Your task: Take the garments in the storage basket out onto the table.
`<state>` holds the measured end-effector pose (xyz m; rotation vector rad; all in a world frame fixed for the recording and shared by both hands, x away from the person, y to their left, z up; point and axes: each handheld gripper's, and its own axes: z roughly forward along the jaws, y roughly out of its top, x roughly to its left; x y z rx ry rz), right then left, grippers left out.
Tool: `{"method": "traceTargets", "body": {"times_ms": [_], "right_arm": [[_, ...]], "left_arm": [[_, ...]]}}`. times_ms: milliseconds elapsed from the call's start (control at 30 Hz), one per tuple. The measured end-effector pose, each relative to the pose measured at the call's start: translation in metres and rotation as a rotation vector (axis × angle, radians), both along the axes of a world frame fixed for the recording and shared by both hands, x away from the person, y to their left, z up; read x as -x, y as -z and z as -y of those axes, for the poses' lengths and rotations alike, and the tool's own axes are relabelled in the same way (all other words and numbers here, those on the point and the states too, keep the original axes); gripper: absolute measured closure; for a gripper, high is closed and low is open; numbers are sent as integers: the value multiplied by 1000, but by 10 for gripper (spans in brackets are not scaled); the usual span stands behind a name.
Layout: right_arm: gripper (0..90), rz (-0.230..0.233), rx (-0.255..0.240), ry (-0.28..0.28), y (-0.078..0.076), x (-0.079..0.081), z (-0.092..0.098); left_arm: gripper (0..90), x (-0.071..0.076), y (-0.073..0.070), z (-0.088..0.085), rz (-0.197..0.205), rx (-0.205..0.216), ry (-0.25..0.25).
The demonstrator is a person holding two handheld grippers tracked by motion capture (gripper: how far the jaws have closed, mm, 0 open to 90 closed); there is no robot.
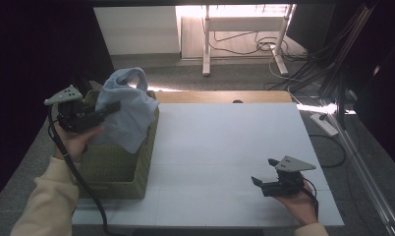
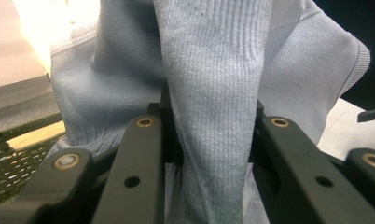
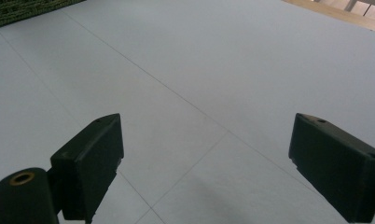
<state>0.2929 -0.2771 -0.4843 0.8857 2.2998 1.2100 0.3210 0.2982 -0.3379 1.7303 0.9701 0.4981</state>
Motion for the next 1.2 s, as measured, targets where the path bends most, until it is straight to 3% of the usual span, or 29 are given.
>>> {"method": "traceTargets", "body": {"times_ms": [733,1200], "right_arm": [[106,5,-2,2,0,0,0],[106,3,5,4,0,0,0]], "left_arm": [[709,-1,-6,23,25,38,59],[709,-4,-8,39,32,38,92]]}}
